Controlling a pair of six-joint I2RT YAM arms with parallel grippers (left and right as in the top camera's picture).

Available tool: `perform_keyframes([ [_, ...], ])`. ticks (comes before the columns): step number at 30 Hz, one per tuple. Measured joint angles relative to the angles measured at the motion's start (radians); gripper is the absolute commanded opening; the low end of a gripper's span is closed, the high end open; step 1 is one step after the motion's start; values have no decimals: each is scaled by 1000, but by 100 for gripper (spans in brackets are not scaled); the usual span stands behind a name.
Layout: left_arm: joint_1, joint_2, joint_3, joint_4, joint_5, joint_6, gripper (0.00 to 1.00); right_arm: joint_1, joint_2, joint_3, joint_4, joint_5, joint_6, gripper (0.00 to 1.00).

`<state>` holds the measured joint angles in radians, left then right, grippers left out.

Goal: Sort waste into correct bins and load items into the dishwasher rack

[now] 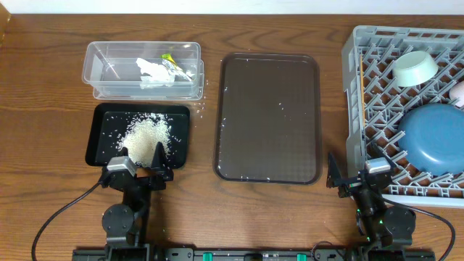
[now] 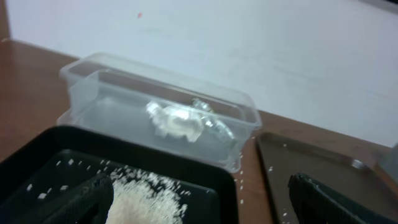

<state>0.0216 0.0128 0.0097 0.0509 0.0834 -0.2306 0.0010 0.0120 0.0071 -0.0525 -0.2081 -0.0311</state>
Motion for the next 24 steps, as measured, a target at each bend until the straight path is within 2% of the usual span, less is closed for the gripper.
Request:
perform_keyframes([
  [7, -20, -2, 0, 74, 22, 17, 92, 0, 0, 0, 0, 0, 0, 99],
  [13, -23, -2, -2, -45, 21, 61, 92, 0, 0, 0, 0, 0, 0, 99],
  [24, -23, -3, 4, -69, 13, 79, 92, 0, 0, 0, 0, 0, 0, 99],
])
